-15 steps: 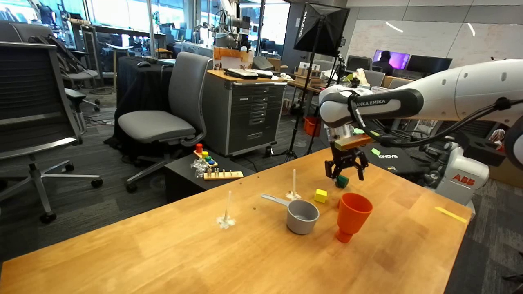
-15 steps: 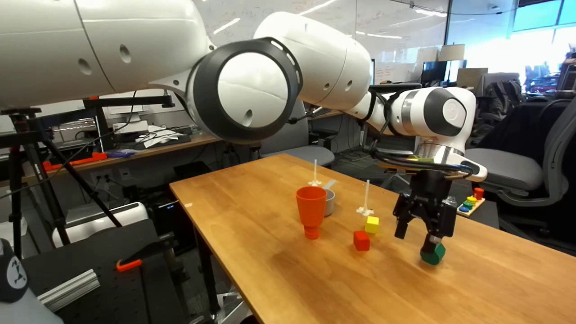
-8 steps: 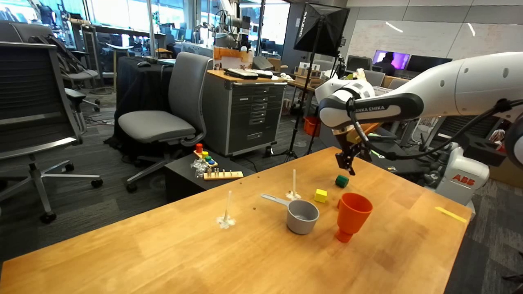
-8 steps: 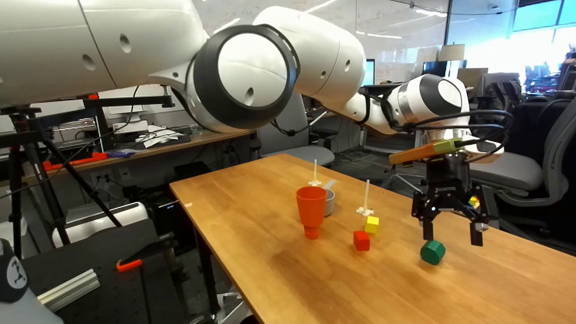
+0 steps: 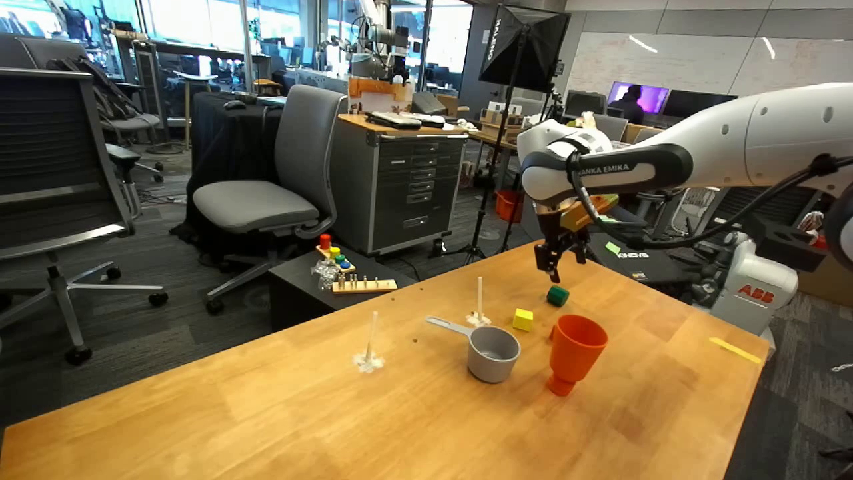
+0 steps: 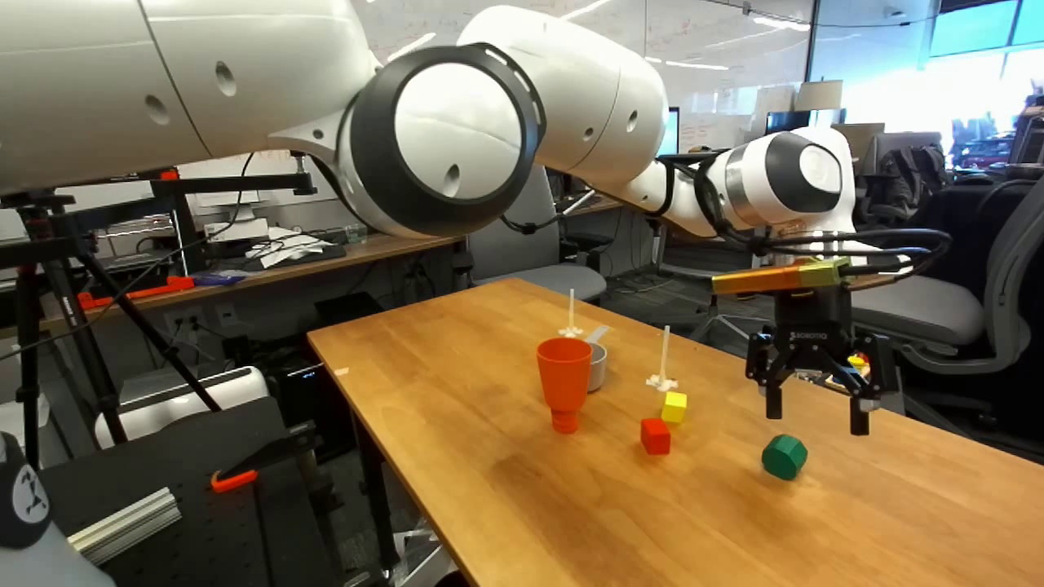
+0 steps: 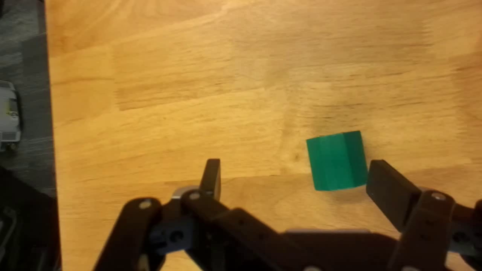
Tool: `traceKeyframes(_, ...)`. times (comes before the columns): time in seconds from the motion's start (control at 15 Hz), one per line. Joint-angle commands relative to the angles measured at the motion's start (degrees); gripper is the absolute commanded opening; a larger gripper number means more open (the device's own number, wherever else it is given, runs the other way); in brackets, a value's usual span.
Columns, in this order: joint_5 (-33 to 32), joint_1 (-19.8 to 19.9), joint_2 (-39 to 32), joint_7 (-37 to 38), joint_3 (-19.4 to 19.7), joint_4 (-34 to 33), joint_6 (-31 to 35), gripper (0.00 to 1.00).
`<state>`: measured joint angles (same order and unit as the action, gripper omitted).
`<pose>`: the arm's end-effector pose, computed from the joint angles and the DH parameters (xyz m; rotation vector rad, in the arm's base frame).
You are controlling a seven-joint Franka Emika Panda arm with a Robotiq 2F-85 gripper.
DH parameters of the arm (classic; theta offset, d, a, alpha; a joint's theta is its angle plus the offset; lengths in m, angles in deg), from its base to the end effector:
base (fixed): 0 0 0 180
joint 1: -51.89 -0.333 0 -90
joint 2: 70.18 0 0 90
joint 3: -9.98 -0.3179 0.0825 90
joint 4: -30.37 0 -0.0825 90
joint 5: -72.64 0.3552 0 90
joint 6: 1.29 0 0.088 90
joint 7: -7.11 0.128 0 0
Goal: Place the three blocks in the gray measuring cup
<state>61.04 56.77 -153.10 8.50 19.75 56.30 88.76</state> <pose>0.7209 -0.1406 0.1154 2.7417 -0.1714 -0.4809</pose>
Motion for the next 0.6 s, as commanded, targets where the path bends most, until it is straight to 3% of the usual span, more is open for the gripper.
traceKeyframes(0.0, 5.3, 2.6, 0.4, -2.0, -4.5, 0.0, 1.9, 1.00)
traceKeyframes(0.53, 7.1, 5.6, -2.0, -2.9, -4.8, -0.5, 1.1, 1.00)
